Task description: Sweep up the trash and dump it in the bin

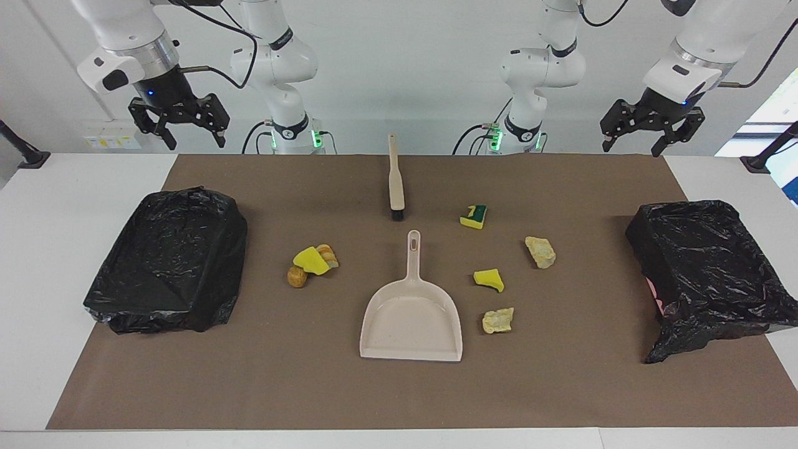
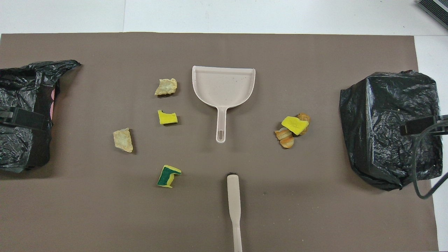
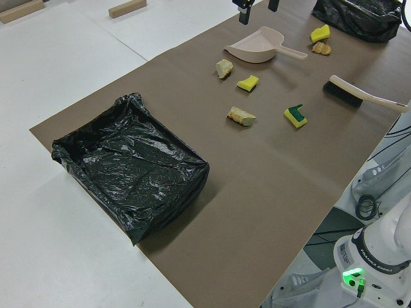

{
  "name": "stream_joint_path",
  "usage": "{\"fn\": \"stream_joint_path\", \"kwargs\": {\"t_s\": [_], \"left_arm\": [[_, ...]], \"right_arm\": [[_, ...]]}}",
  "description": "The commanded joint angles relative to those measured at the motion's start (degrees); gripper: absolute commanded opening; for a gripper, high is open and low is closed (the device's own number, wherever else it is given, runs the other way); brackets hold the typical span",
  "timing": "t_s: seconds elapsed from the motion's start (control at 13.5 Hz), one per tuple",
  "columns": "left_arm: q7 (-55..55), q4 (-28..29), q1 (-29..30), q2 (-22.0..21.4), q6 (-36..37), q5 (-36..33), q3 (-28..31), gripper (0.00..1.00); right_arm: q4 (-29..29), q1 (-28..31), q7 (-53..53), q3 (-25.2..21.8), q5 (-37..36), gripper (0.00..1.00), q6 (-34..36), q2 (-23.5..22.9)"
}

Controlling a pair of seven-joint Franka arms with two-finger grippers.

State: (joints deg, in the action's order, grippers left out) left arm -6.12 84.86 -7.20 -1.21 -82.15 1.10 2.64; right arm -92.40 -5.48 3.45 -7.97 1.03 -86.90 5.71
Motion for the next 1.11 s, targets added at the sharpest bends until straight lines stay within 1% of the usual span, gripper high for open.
{"fn": "stream_joint_path", "kwargs": {"t_s": [0.0,0.22,0.3,0.44,0.74,0.89,1.03], "left_arm": [[0.0,3.8,-0.4,-2.7,-1.6,-0.5,-0.2,1.00],[0.6,6.9,-1.4,-3.9,-2.3,-0.4,-1.3,1.00],[1.9,8.4,-3.1,-4.3,-2.3,-0.5,-1.7,1.00],[6.2,12.4,-7.6,-5.9,-4.4,-0.4,-1.8,1.00],[19.4,22.3,-18.4,-9.5,-12.0,-0.3,-1.8,1.00],[26.0,25.9,-23.6,-9.9,-15.7,-0.2,-1.9,1.00],[29.0,28.5,-27.7,-10.4,-17.8,0.0,-2.0,1.00]], "right_arm": [[-1.6,0.7,1.1,0.4,0.0,1.00,-0.2,1.4],[-1.6,0.7,1.1,0.4,0.0,1.00,0.1,1.4],[-1.6,0.7,1.1,0.4,0.0,1.00,0.1,1.4],[-1.6,0.7,1.1,0.4,0.0,1.00,0.2,1.4],[-1.6,0.7,1.1,0.4,0.0,1.00,0.2,1.4],[-1.5,0.7,1.3,0.4,0.0,1.00,0.2,1.4],[-1.5,0.6,1.2,0.5,0.1,1.00,0.3,1.4]]}}
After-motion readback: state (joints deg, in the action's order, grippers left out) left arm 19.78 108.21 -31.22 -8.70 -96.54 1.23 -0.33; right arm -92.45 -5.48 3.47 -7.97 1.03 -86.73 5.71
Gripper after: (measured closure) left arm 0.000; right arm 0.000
